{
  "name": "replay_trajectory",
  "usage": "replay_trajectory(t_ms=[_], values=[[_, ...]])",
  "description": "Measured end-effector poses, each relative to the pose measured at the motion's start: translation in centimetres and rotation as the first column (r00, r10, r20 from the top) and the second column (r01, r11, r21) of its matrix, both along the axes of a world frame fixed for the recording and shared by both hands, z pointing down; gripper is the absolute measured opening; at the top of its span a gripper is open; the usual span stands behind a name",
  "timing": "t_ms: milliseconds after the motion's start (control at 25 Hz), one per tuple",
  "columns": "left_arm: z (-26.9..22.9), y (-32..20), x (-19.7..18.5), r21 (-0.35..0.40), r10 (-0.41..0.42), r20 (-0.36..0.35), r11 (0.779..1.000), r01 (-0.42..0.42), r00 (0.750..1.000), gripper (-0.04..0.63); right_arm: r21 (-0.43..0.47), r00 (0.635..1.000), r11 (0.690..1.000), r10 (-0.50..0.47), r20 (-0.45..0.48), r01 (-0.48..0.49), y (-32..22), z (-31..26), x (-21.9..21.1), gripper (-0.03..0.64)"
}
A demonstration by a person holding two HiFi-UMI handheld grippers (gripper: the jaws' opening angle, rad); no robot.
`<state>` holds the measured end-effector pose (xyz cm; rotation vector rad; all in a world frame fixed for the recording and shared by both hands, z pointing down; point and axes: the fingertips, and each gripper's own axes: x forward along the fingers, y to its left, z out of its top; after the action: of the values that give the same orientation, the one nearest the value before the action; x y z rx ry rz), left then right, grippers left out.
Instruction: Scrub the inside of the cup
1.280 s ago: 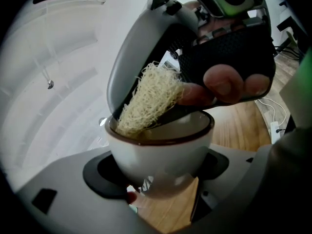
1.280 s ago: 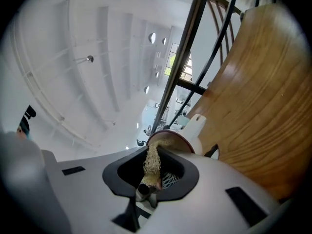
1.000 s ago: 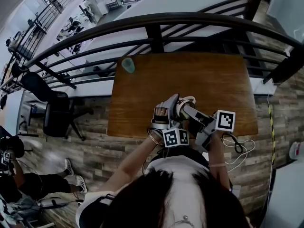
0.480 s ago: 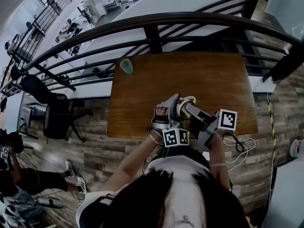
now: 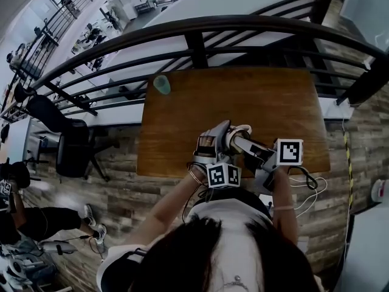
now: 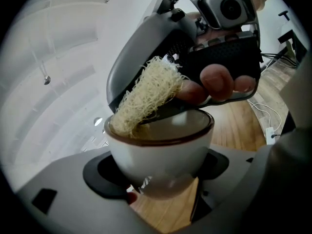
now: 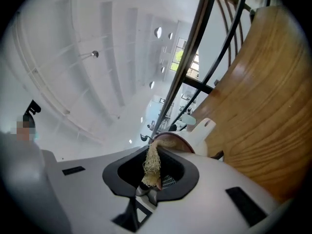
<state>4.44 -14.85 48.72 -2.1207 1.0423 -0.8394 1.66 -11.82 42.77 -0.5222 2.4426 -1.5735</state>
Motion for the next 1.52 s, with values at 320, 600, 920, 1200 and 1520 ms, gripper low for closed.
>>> replay_trajectory(t_ms=[320,600,920,1200,1520], values=[[0.3,0.2,-0.2,0.002,0.019,0.036,1.000,-0.019,0.999,0.407,0.030,0.980,0.992,-0.119,-0.158,0.125,1.2,0.7,-1.0,0.067],[1.1,0.2,-0.1,0.043,0.057,0.104,0.997,-0.061,0.993,0.407,0.078,0.933,0.970,-0.198,-0.299,0.231,2.1,1.4,-1.4,0.067],[1.0,0.2,-0.1,0.018,0.057,0.115,0.998,-0.060,0.992,0.407,0.094,0.833,0.925,-0.283,-0.475,0.368,2.8,2.3,-1.5,0.067],[1.2,0.3,0.3,0.016,0.063,0.130,0.998,-0.066,0.989,0.407,0.085,0.749,0.896,-0.310,-0.586,0.437,3.3,3.3,-0.8,0.067],[2.0,0.2,0.3,0.032,0.083,0.168,0.995,-0.089,0.982,0.407,0.078,0.630,0.858,-0.308,-0.713,0.508,3.6,4.4,-0.4,0.067]])
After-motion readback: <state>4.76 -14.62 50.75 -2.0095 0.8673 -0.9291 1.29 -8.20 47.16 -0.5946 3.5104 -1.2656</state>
